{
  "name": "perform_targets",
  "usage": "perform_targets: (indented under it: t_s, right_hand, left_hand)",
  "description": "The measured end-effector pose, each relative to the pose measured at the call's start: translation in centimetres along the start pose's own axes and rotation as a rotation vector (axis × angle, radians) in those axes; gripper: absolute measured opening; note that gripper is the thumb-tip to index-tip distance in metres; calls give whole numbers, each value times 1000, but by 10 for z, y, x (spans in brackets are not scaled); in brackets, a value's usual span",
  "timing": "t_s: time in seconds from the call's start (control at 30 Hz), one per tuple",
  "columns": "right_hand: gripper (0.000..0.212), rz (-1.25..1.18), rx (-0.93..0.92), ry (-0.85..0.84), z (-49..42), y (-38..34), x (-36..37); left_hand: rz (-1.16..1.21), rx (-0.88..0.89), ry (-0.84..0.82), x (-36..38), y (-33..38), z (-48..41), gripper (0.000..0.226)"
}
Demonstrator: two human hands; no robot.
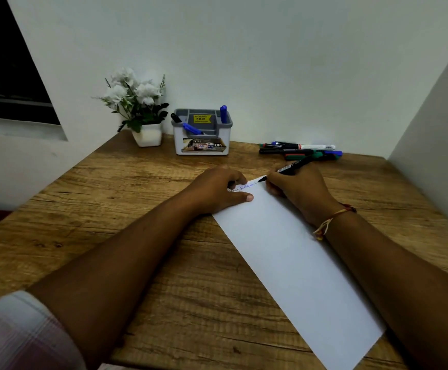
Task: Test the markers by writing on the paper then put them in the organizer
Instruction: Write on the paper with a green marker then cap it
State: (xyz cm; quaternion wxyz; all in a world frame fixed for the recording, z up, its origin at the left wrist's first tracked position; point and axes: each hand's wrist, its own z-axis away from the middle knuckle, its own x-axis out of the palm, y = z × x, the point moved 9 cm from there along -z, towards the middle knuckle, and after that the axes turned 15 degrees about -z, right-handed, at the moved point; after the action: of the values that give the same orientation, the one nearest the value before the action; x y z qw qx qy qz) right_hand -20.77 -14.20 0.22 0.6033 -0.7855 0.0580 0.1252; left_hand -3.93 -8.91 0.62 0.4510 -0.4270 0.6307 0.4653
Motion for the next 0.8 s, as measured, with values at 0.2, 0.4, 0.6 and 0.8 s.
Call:
perform_targets:
  t_s: [0.2,0.4,0.6,0.8]
  right_hand:
    - [22,5,22,0,-1,2,0]
    - [20,-14,49,13,-2,5,-1]
    - [20,4,51,18,-1,3,-1]
    - [21,1,50,19,0,2,-1]
  left_hand:
    - [-5,4,-5,2,-1,-1,48]
    - [4,1,-9,2,-2,-1,47]
    - [-5,1,-6,1,-1,-1,48]
    - [-1,0,-8,2,-2,-1,48]
